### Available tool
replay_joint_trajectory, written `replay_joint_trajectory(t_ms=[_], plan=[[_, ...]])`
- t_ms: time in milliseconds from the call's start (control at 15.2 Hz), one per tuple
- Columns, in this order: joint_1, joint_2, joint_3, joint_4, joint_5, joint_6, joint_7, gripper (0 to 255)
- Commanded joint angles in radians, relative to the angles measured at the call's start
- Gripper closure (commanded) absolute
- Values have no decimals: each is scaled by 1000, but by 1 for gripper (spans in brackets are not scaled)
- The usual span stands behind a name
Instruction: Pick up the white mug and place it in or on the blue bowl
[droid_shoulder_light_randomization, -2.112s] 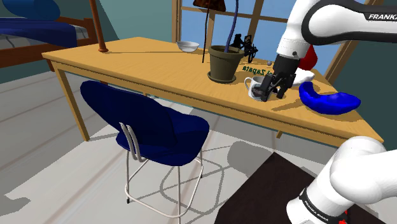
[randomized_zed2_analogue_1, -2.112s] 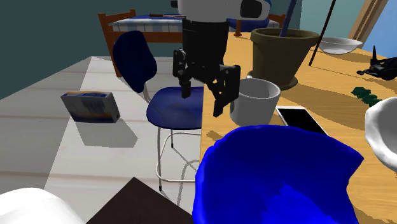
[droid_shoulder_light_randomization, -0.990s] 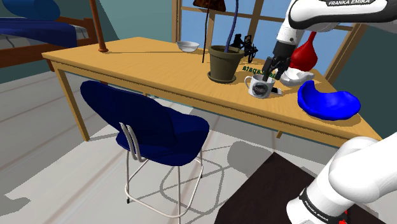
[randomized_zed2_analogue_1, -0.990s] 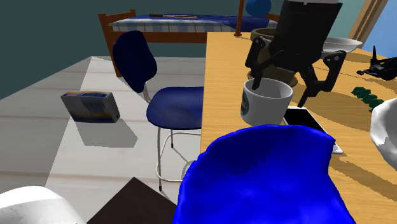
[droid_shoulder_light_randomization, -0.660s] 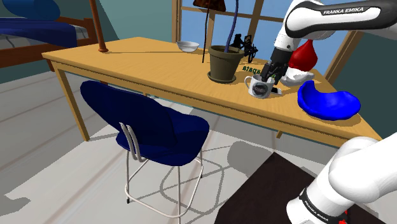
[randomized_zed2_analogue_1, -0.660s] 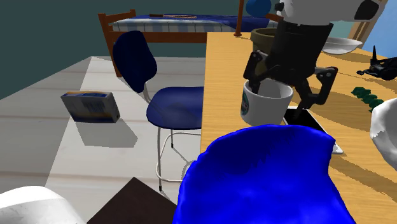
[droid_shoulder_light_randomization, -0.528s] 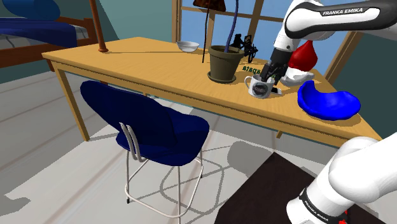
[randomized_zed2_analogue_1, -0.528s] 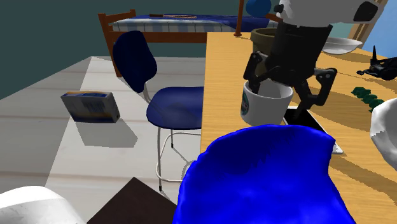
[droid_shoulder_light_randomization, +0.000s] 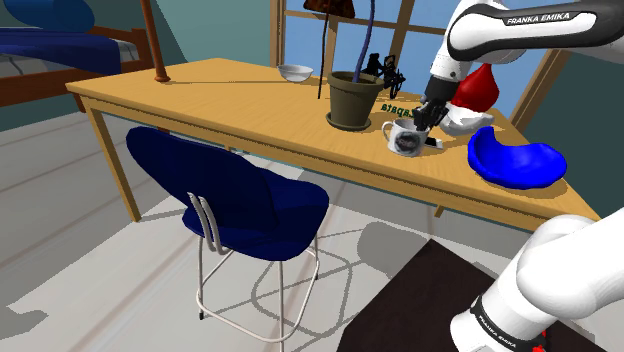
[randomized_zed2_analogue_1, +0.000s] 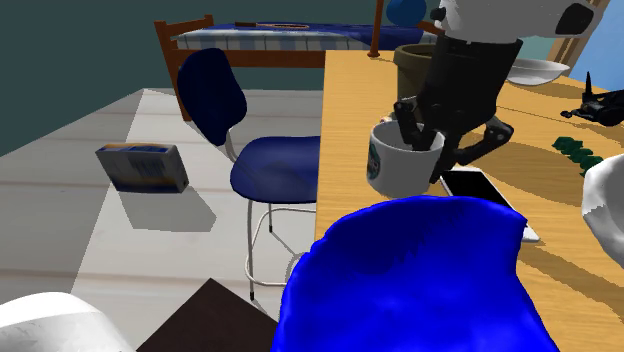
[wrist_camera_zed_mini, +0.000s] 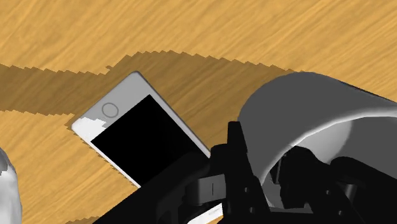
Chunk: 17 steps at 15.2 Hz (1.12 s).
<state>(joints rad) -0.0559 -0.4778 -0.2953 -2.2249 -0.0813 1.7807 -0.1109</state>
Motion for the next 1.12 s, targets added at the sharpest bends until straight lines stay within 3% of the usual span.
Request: replay_joint_trajectory(t_ms=[0, 396, 1056], plan=[[0, 0, 0, 0, 0, 0, 0, 255], [0, 0, 0, 0, 0, 0, 0, 255], [6, 13, 9, 145, 9, -132, 1, 255]])
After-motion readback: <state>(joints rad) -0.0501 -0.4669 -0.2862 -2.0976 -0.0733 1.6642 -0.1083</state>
